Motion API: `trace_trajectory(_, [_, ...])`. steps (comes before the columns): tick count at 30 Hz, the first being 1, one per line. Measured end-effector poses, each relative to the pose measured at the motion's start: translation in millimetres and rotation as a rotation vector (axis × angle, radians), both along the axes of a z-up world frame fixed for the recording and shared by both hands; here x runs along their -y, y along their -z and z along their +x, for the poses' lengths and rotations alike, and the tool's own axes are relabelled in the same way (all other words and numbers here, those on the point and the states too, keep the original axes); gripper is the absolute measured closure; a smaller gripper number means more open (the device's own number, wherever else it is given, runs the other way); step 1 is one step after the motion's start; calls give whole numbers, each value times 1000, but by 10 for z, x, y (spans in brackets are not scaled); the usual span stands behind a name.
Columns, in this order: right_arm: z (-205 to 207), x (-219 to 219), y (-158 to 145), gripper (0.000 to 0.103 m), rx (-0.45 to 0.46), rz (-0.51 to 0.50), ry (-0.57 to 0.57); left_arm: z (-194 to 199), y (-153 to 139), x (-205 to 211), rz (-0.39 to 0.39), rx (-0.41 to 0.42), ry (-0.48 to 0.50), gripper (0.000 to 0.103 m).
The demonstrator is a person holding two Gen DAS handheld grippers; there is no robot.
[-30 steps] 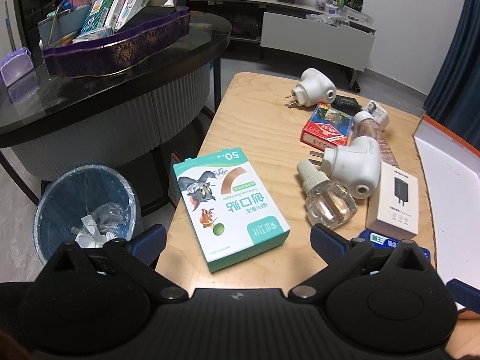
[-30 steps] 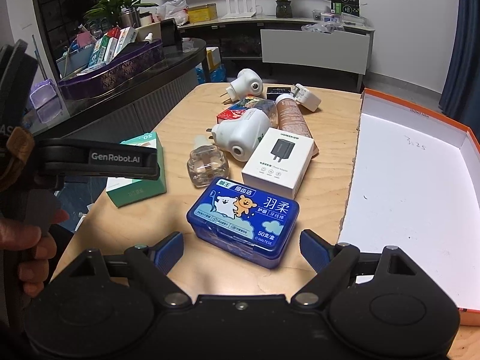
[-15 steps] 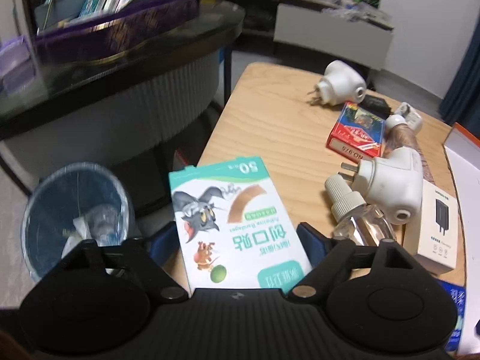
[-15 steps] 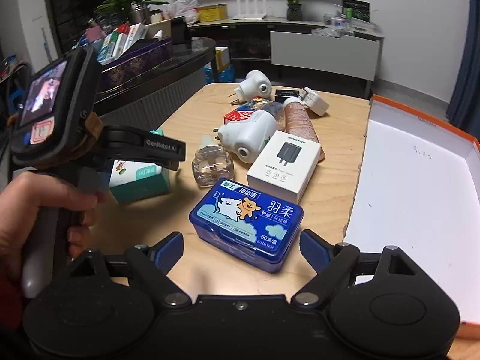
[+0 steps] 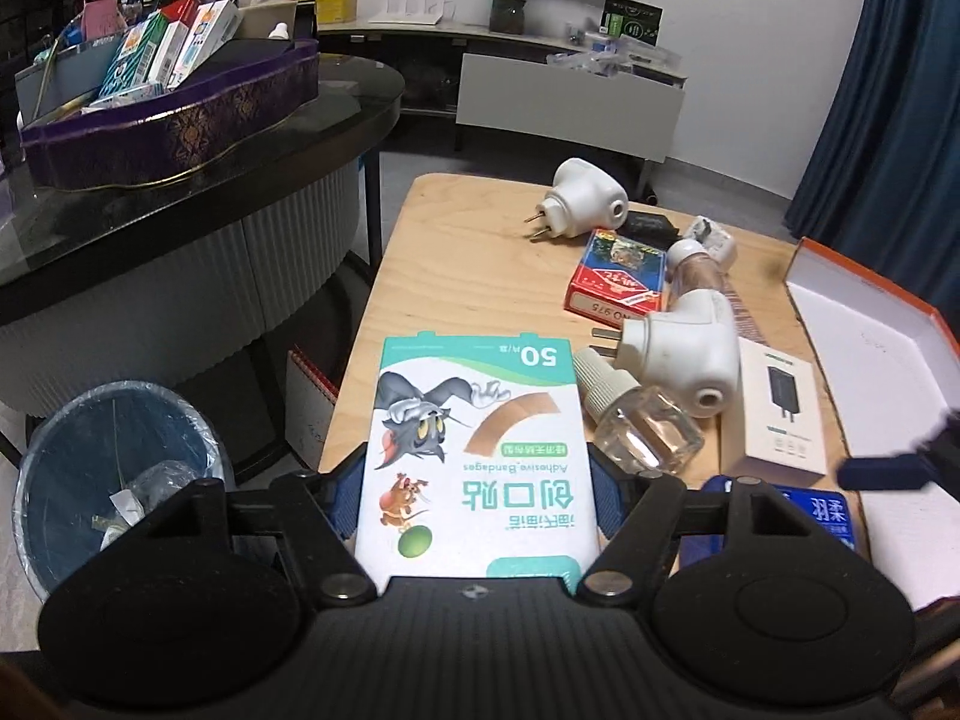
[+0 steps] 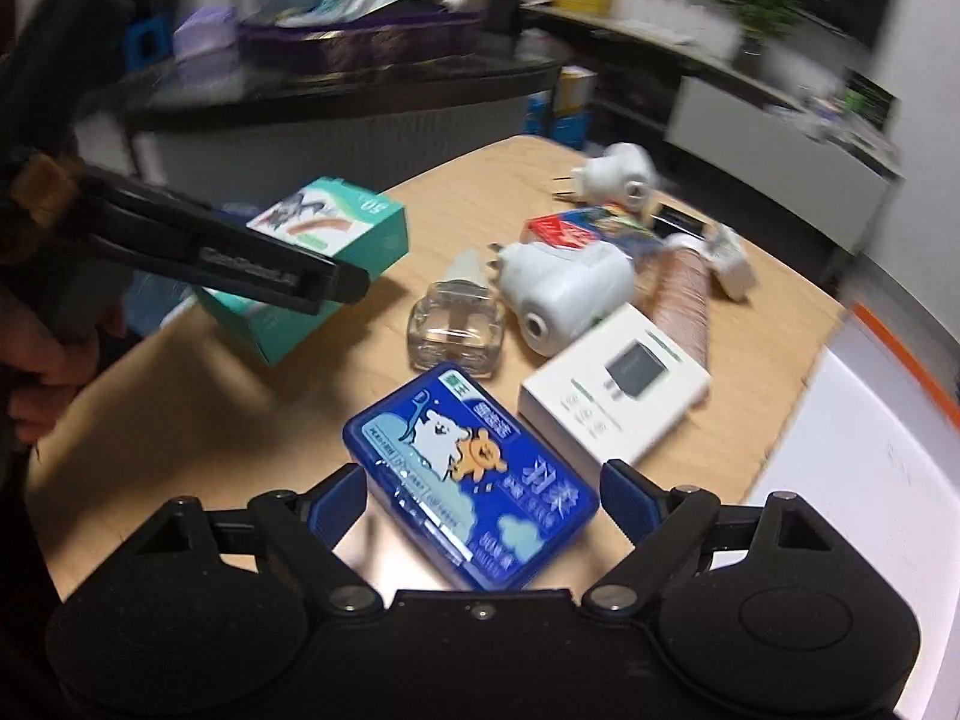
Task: Organize rigid objects
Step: 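Grasp the green-white bandage box with the left gripper while the right gripper approaches the blue tin, then lift the bandage box with the left gripper while the right gripper lifts the blue tin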
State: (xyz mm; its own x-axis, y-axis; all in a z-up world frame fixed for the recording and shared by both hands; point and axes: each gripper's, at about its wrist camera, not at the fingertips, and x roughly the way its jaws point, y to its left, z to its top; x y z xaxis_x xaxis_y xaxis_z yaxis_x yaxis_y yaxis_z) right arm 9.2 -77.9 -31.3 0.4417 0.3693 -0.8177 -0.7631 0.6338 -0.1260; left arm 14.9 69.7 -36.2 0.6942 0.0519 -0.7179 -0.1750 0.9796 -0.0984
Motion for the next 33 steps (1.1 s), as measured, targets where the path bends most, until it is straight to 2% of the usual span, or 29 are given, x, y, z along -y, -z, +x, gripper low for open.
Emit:
trace_trajectory(3, [85,-58,34,3,-45,13,-101,-13,8,-7,-3,4,8,31])
trace_trajectory(5, [124,-111,110,5,-85,8,-121,-23,11,-9,3,5,12,31])
trace_trajectory(6, [152,-131,145,5,-107,0,-106,-31,10,-12,4,6,11,31])
trace_trajectory(7, [180,-139,163,11,-136,17,-78,-41,9,-18,2,7,9,31])
trace_trajectory(9, [222,-102,157,21,-198,96,-2,-53,2,-33,-4,12,3,31])
trace_trajectory(10, [218,-85,158,25,-191,120,45,-55,-1,-35,-7,15,-1,31])
trace_trajectory(16, [97,56,53,27,-122,216,218,-92,-73,41,-13,40,4,31])
trace_trajectory(20, [-1,293,-254,27,2,285,332,-125,-202,202,-27,78,33,31])
trace_trajectory(24, [-47,667,-602,27,120,337,446,-68,-378,509,-68,118,117,31])
trace_trajectory(27, [-2,1039,-810,27,169,375,546,28,-528,800,-101,140,203,31])
trace_trajectory(33, [42,1821,-1224,27,273,414,720,460,-992,1311,-169,176,339,31])
